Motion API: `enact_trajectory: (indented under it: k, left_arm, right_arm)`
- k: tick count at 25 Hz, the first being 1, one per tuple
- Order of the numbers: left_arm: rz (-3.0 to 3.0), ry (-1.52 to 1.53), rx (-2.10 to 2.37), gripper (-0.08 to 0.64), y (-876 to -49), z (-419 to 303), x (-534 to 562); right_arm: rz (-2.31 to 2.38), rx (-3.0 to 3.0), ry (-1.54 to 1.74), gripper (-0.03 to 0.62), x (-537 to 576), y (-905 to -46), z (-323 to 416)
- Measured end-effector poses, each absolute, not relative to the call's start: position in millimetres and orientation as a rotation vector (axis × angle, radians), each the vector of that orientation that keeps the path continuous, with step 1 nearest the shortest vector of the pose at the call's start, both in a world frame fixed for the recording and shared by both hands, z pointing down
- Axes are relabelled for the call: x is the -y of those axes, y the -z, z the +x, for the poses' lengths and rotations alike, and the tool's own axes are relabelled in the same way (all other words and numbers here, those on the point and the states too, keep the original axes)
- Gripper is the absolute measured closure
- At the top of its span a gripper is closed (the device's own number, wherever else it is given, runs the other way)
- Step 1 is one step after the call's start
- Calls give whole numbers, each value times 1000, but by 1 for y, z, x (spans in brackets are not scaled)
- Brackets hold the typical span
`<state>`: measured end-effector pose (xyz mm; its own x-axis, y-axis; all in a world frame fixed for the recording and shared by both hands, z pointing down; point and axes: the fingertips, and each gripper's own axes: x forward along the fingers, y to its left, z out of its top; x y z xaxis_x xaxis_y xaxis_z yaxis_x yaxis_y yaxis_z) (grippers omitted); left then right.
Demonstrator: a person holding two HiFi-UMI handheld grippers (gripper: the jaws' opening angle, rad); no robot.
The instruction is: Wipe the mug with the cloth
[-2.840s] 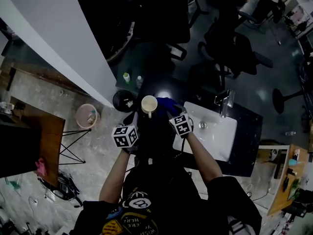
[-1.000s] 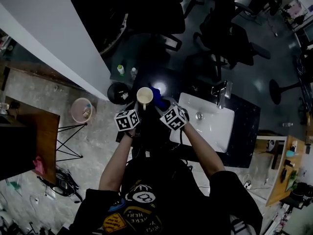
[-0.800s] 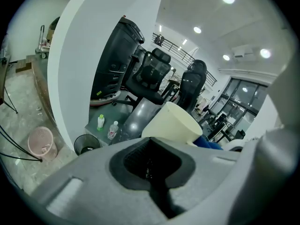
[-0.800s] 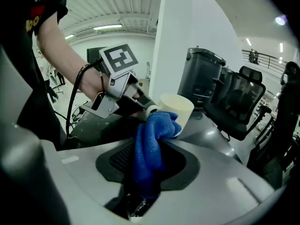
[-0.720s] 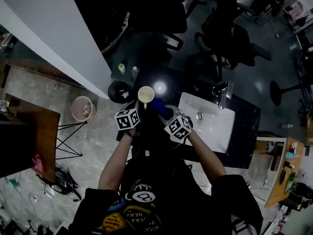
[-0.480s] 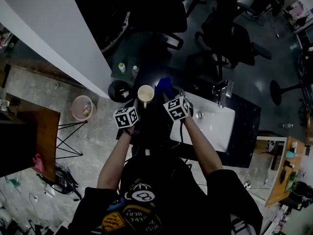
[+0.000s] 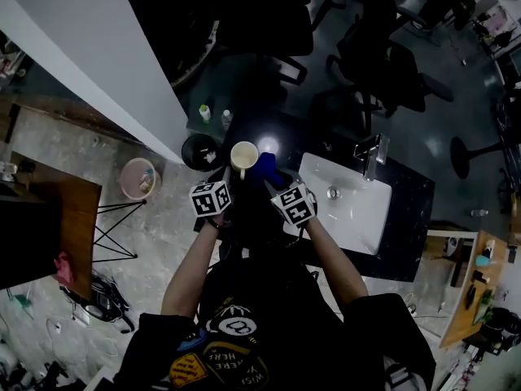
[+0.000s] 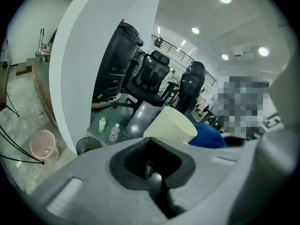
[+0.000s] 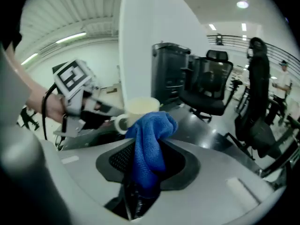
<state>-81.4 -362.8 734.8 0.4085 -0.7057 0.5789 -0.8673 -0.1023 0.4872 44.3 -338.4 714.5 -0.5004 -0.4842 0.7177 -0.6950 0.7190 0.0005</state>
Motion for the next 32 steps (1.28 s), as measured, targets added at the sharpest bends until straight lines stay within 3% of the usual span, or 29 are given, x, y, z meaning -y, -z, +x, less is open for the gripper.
enact_trajectory:
  k: [4, 8, 12, 13, 15, 18, 22, 25, 32]
  left_arm:
    - [1830, -216, 1406, 557, -725, -103, 354]
    - [1823, -199, 1435, 557, -718, -110, 340]
    - [1848, -181, 1443, 557, -705, -113, 325]
    - [1853, -175, 1445, 557, -702, -114, 323]
    - [1868, -166, 1452, 557, -696, -113, 317]
    - [1921, -150, 1484, 557, -679, -114, 306]
    - [2143, -219, 1585, 557, -625, -107, 282]
    - [2332, -285, 1675, 557, -583, -96, 264]
    - [2414, -245, 1655, 557, -560, -77, 255]
  right_arm:
    - [1161, 2213, -429, 456, 398, -678, 81]
    - [1196, 2059, -577, 456, 401, -738, 102]
    - [1222, 2006, -518, 454, 394, -761, 110]
    - [1231, 2038, -514, 437, 394, -755, 108]
    - [1264, 2120, -528, 342, 391, -740, 108]
    - [1368, 2233, -542, 332, 372, -701, 114]
    - [1496, 2384, -403, 506, 324, -622, 115]
    - [1578, 2465, -361, 579, 291, -578, 113]
    - [1528, 2533, -339, 589, 273, -559, 96]
